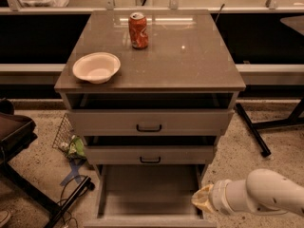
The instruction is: Close bottom drawer
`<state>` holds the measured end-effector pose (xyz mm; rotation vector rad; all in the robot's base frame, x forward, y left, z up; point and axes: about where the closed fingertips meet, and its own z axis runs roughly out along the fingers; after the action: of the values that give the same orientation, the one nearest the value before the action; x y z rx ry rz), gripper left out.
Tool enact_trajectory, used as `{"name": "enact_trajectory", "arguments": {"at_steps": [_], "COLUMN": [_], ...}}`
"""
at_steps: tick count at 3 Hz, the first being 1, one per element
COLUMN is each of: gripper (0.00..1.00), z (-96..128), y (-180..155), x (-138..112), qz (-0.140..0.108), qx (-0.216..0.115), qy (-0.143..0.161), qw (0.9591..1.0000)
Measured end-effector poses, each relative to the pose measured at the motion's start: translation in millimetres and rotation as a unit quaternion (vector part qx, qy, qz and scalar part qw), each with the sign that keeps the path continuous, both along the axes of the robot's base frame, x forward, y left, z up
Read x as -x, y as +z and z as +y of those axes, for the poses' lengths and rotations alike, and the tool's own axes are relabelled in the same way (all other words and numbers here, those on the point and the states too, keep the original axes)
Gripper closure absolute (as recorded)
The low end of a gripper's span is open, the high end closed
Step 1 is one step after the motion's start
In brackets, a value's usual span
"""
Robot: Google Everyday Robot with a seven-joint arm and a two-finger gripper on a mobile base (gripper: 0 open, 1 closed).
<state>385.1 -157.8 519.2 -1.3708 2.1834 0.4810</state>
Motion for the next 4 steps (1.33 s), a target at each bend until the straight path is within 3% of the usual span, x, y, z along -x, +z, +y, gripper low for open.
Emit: {"name": "enact_trajectory", "arguments": {"at_steps": [2,3,4], "gripper": [1.0,1.0,1.0], "z": [-5.9,-10.1,-13.4], "y": [-125.2,-184.3,-221.0], "x": [-11.8,8.2,24.7], "qz": [-0.011,0.012,0.03], "qx": [-0.038,-0.07,-0.09], "qy": [0.018,0.018,0.017], "qw": [0.9991,0.9973,0.9953]}}
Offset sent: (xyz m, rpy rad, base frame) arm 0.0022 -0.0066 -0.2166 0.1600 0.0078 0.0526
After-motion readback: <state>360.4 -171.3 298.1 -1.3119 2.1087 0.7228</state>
